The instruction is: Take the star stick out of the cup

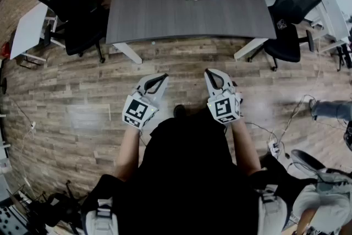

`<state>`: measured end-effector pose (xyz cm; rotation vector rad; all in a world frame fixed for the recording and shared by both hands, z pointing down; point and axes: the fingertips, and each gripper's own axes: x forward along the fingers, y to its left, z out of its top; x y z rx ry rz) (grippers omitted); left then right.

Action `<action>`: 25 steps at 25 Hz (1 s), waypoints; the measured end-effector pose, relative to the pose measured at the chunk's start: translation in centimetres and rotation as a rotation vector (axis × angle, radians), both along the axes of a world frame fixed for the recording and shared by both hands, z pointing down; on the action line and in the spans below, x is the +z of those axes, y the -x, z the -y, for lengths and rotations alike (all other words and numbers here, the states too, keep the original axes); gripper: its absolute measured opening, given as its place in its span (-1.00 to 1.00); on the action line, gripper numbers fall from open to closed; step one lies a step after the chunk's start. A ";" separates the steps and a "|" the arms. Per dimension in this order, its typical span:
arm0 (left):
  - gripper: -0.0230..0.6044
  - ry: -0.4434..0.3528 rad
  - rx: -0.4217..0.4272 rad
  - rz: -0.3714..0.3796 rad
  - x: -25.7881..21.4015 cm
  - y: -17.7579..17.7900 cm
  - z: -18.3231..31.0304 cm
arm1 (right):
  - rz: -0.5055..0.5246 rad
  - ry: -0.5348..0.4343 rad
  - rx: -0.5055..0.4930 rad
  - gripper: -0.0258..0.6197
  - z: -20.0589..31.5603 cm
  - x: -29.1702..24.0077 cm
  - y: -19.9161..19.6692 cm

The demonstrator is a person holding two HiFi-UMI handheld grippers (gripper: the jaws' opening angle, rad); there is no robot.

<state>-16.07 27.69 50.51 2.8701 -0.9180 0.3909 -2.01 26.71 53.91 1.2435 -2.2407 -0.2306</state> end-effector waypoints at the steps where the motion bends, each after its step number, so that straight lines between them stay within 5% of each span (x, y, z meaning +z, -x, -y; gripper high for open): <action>1: -0.92 -0.003 0.000 0.000 -0.2 -0.2 0.1 | 0.001 0.001 -0.003 -0.92 0.0 0.0 -0.1; 18: -0.92 -0.031 0.045 -0.010 -0.4 -1.2 0.3 | -0.003 0.000 0.086 -0.92 0.1 0.2 -1.9; 25: -0.92 0.022 0.033 -0.003 0.0 -2.4 1.9 | 0.001 -0.005 0.108 -0.92 1.9 -0.1 -3.5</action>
